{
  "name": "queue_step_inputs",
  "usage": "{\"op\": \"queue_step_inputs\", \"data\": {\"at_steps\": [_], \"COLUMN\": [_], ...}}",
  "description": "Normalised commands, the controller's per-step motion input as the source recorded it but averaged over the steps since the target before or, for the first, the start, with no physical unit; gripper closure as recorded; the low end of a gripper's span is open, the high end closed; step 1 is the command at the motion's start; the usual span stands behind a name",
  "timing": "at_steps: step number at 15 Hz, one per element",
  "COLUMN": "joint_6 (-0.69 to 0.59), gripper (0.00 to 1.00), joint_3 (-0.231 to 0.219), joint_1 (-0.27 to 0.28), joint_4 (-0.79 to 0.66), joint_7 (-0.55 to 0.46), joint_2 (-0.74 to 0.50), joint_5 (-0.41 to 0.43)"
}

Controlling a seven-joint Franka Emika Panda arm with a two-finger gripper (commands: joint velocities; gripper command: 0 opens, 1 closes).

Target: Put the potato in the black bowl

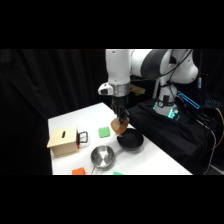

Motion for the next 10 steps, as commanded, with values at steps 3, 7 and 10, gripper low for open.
{"op": "queue_step_inputs", "data": {"at_steps": [3, 7, 10], "joint_6": [0.24, 0.34, 0.4], "gripper": [0.95, 0.96, 0.87], "joint_3": [0.04, 0.057, 0.061], "joint_1": [-0.064, -0.044, -0.018], "joint_4": [-0.38, -0.22, -0.1], "joint_7": [0.09, 0.1, 0.07], "joint_2": [-0.22, 0.06, 0.18], "joint_5": [-0.064, -0.064, -0.038]}}
